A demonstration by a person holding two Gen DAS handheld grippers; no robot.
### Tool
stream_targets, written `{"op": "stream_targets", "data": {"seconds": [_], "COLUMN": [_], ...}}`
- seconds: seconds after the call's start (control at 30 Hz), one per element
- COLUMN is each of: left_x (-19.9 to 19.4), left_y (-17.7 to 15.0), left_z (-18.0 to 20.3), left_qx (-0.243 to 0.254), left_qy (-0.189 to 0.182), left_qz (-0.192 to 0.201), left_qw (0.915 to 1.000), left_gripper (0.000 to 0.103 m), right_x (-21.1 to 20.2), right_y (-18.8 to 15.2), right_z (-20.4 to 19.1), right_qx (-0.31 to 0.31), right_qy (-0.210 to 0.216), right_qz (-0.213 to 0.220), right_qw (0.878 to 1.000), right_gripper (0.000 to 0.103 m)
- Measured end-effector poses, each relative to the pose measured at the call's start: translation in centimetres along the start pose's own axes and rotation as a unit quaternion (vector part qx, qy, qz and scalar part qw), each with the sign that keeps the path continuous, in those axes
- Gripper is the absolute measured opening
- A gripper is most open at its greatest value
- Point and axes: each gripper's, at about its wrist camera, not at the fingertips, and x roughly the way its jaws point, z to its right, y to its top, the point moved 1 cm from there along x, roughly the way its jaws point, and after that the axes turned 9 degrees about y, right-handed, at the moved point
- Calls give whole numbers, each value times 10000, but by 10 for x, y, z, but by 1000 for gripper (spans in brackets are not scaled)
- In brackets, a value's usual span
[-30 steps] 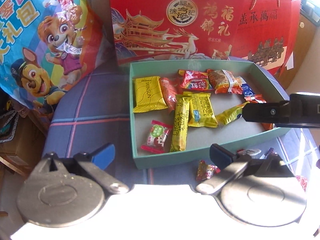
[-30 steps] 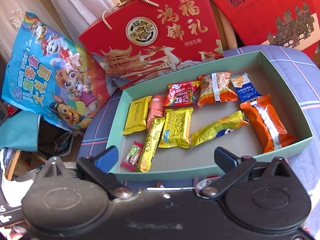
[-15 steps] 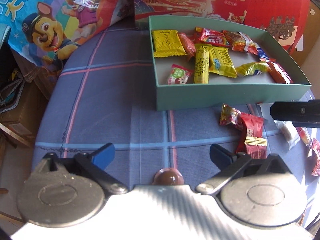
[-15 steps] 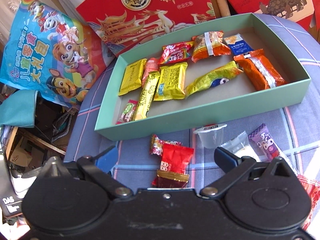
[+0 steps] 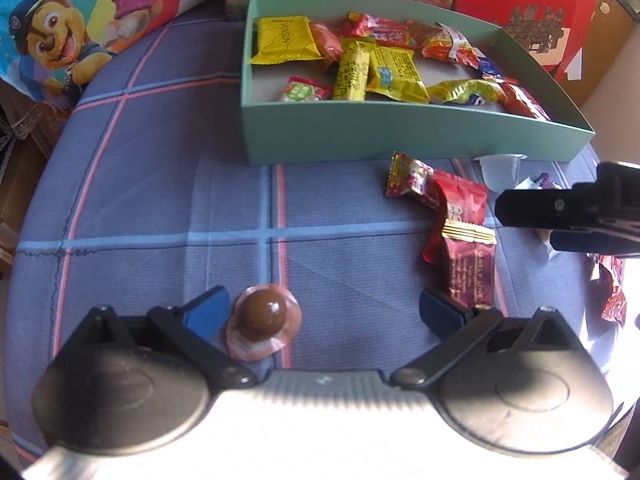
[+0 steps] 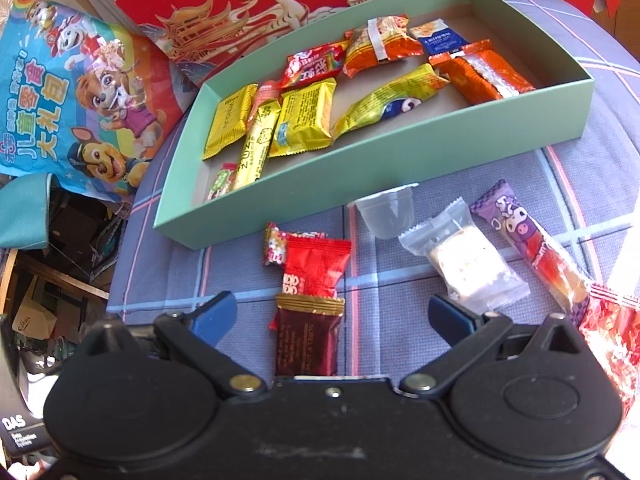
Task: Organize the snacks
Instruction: 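Grasp the dark red chocolate packet with the left gripper while the right grasps the red candy, then carry both snacks into the green tray and open both grippers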
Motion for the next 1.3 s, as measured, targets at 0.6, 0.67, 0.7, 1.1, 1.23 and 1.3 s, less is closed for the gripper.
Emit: {"op": "stream_targets", "data": {"seconds": [0.6, 0.67, 0.7, 1.1, 1.23, 1.3], "left_x": [4, 7, 8, 7, -1, -9], "left_y": [10, 12, 14, 17, 19, 24], "left_z": [27, 6, -4, -39, -35, -35], "left_qx": [293, 35, -82, -402, -341, -307], "left_qy": [-80, -42, -32, -3, -69, -92], "left_qz": [228, 170, 146, 164, 250, 321], "left_qw": [9993, 9998, 9999, 9991, 9991, 9990], "left_gripper": [36, 36, 36, 36, 36, 36], "right_x": [15, 23, 29, 51, 32, 20], "right_y": [13, 12, 11, 5, 12, 19], "right_z": [0, -7, -10, -43, -37, -39], "right_qx": [-226, -349, -406, -1069, -942, -935], "right_qy": [282, 270, 248, -97, 36, 128], "right_qz": [-44, -133, -184, -271, -177, -90], "right_qw": [9993, 9989, 9987, 9939, 9954, 9955], "right_gripper": [52, 52, 52, 34, 34, 34]}}
